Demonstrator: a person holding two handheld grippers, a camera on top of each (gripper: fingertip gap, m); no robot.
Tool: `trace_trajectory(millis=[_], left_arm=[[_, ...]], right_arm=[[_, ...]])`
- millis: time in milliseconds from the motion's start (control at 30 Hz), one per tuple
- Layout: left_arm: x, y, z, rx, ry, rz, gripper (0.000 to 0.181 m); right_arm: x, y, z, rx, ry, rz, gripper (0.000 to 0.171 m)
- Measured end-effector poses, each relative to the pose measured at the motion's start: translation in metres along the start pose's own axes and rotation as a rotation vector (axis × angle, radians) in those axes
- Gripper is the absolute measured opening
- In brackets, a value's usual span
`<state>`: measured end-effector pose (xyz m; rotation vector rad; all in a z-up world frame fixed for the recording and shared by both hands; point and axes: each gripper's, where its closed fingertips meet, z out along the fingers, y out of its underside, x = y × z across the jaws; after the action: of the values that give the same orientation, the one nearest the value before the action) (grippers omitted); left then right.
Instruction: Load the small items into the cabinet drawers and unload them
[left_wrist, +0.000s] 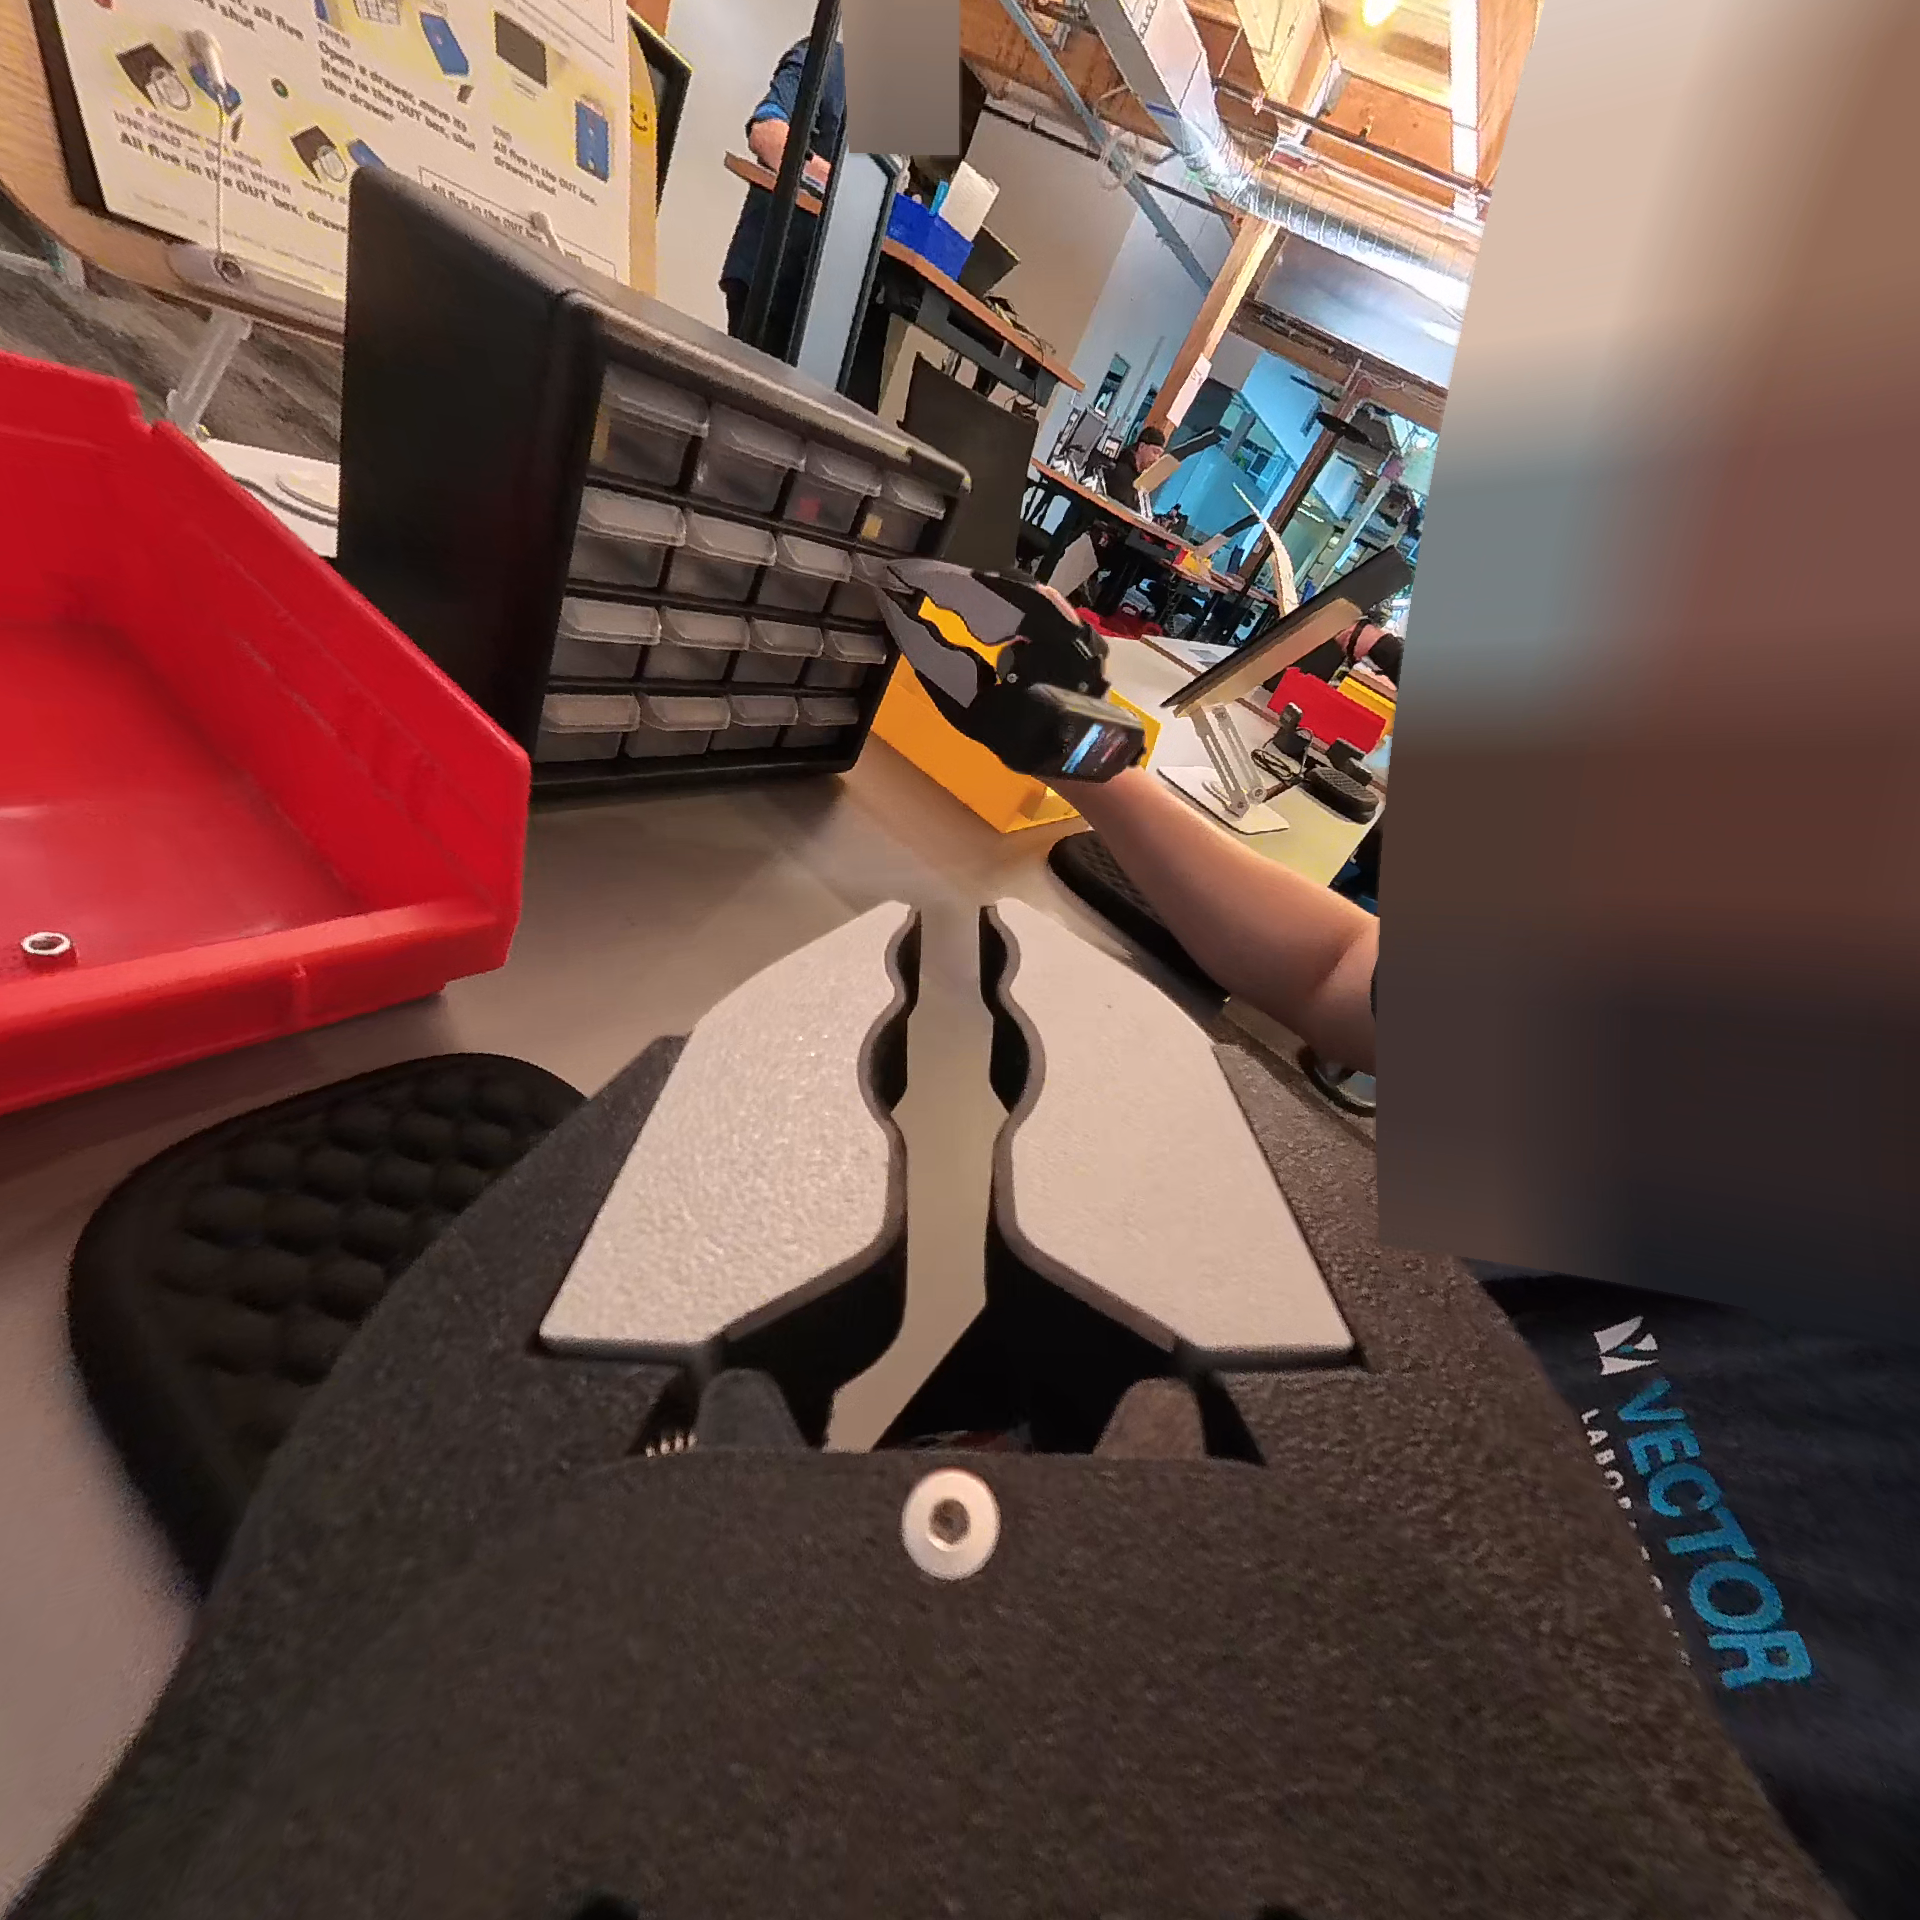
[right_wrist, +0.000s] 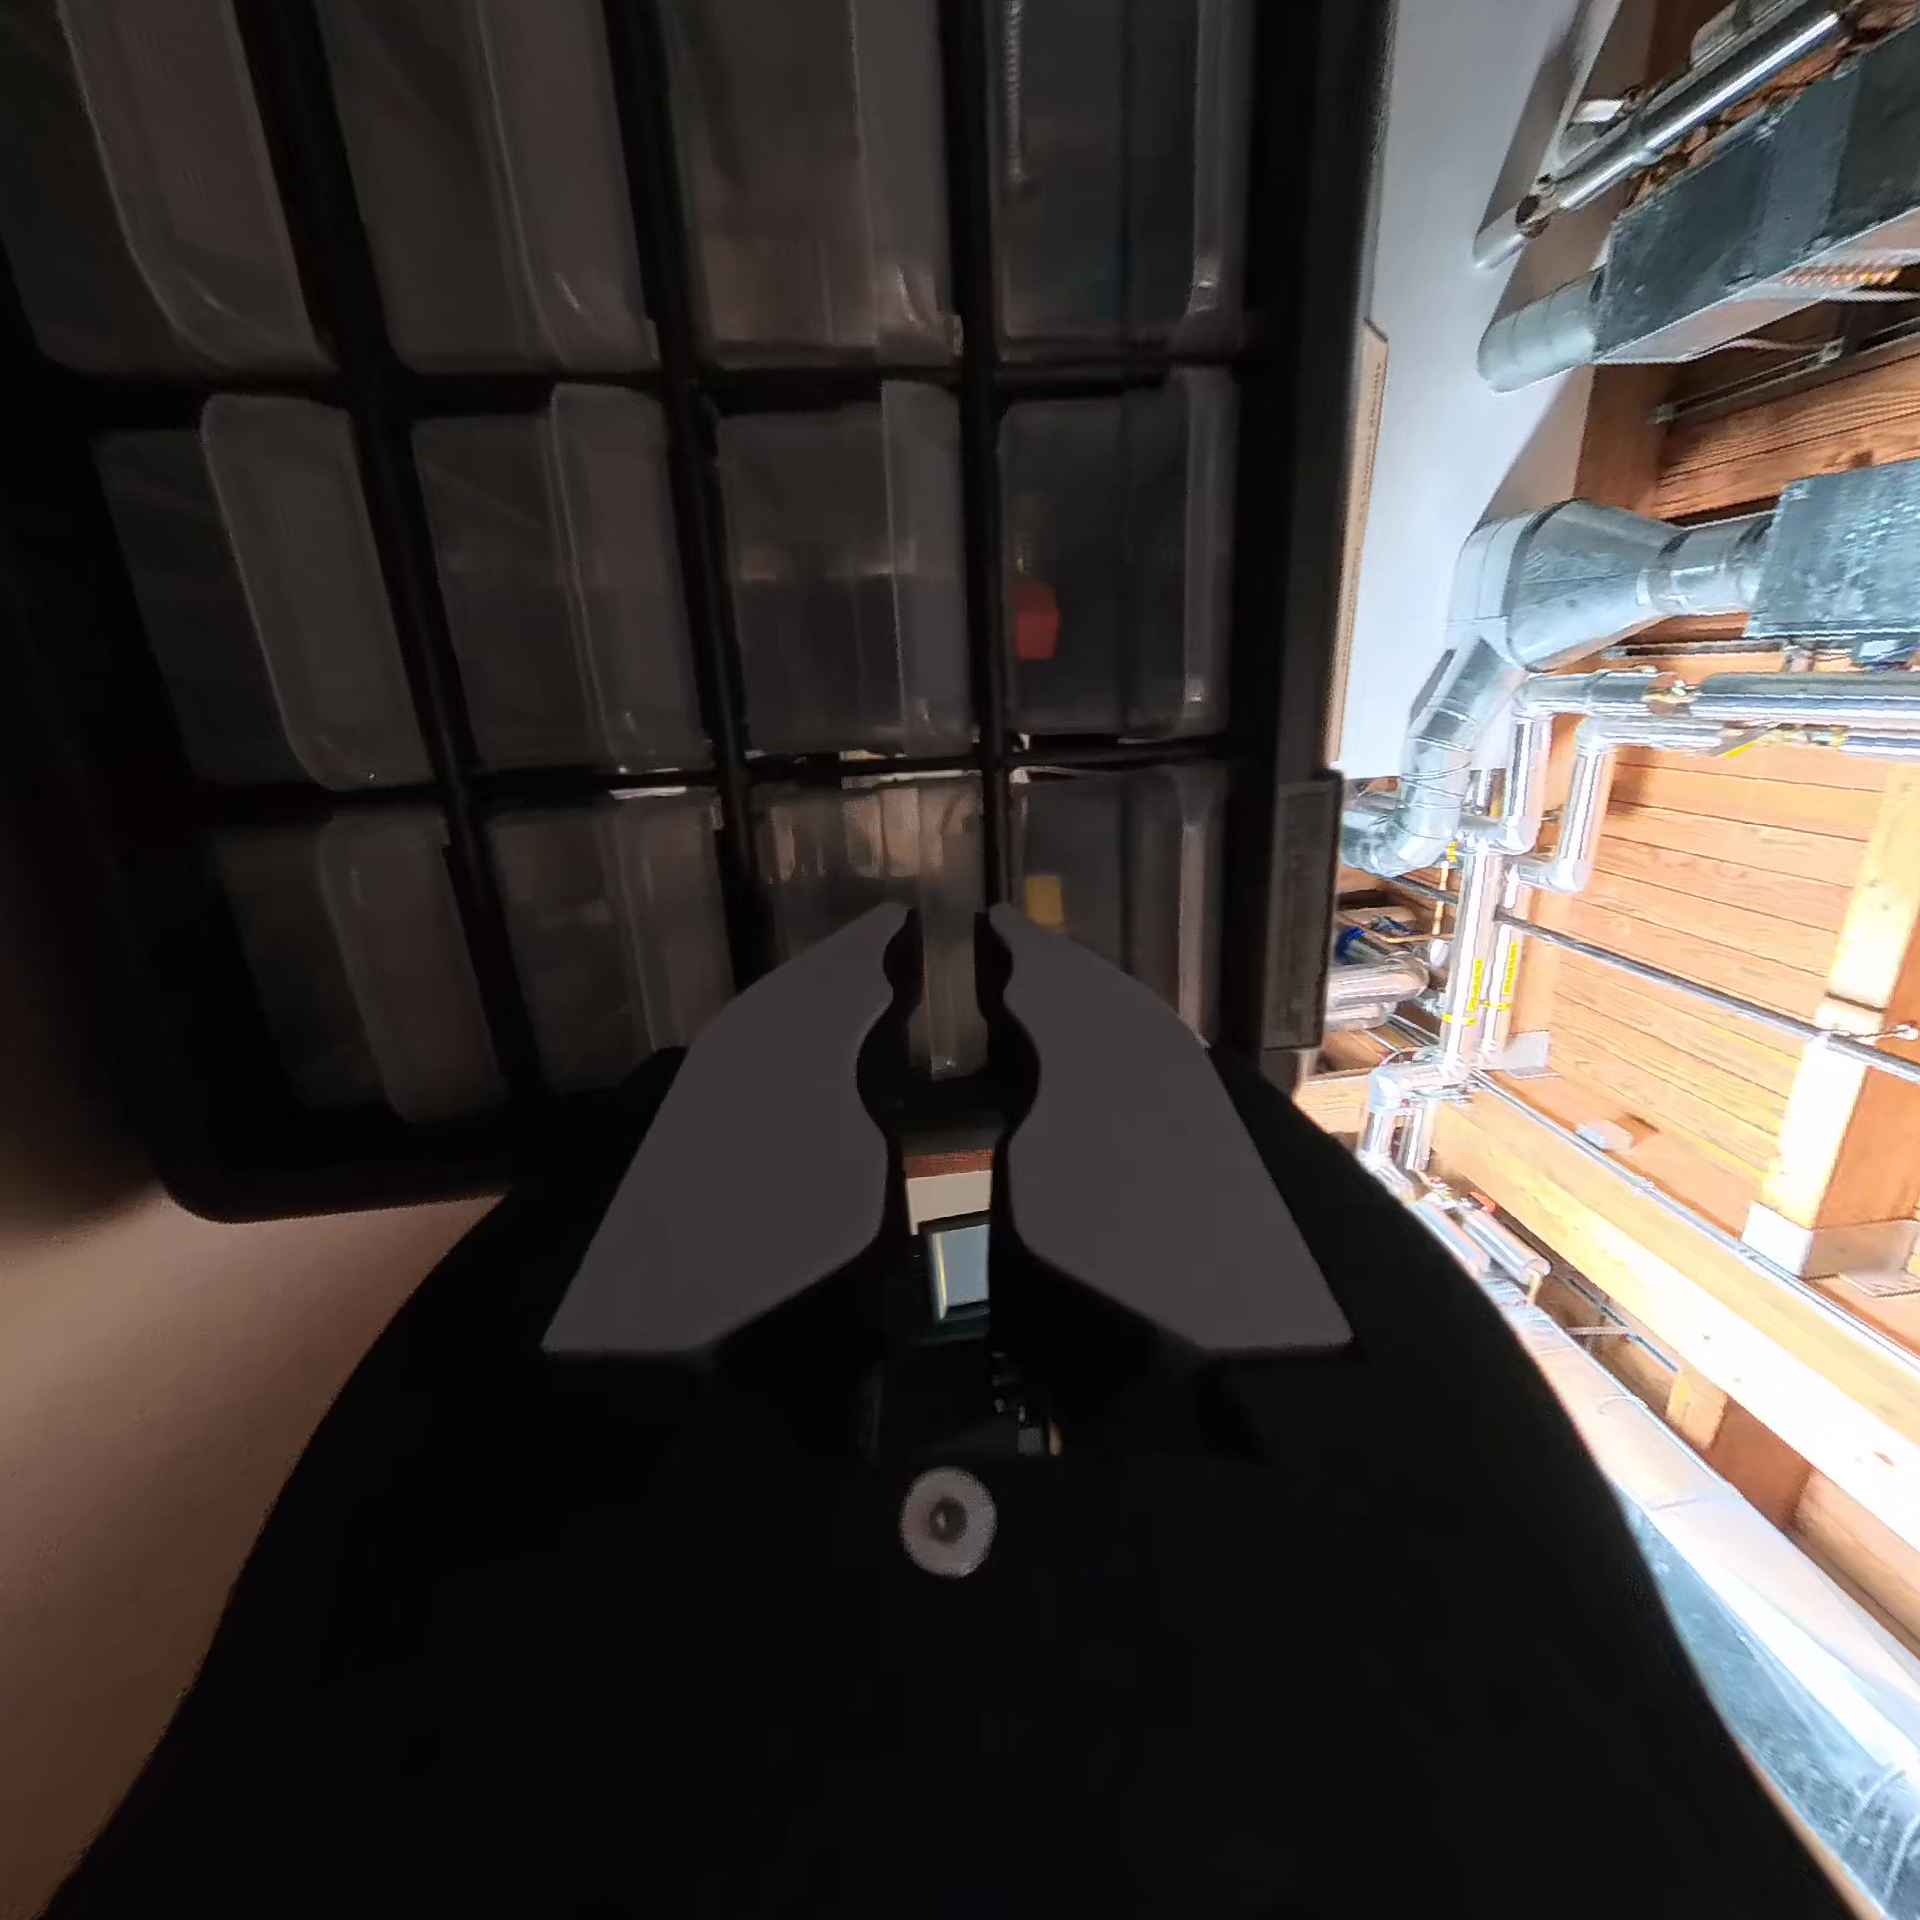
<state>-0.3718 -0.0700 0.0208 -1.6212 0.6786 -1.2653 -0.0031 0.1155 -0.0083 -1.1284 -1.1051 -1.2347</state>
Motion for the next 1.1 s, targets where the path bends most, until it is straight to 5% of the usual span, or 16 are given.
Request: trace_trajectory(millis=[367,567,700,833,1100], left_arm=[[-0.018,0.0,0.012,-0.095,-0.097,0.043,0.01],[-0.069,-0.047,0.026,-0.224,-0.277,0.21,0.012],[-0.133,-0.054,0.046,-0.562,-0.368,0.274,0.008],[-0.195,-0.016,0.063,-0.972,-0.407,0.335,0.01],[-0.252,0.033,0.08,-1.308,-0.411,0.389,0.012]], right_arm=[[0.006,-0.019,-0.054,0.078,0.036,-0.023,0.008],[0.01,-0.021,-0.059,0.1,0.063,-0.002,0.02],[0.014,-0.028,-0.066,0.131,0.074,0.024,0.031],[0.016,-0.036,-0.08,0.199,0.079,0.051,0.035],[0.033,-0.032,-0.095,0.255,0.161,0.101,0.041]])
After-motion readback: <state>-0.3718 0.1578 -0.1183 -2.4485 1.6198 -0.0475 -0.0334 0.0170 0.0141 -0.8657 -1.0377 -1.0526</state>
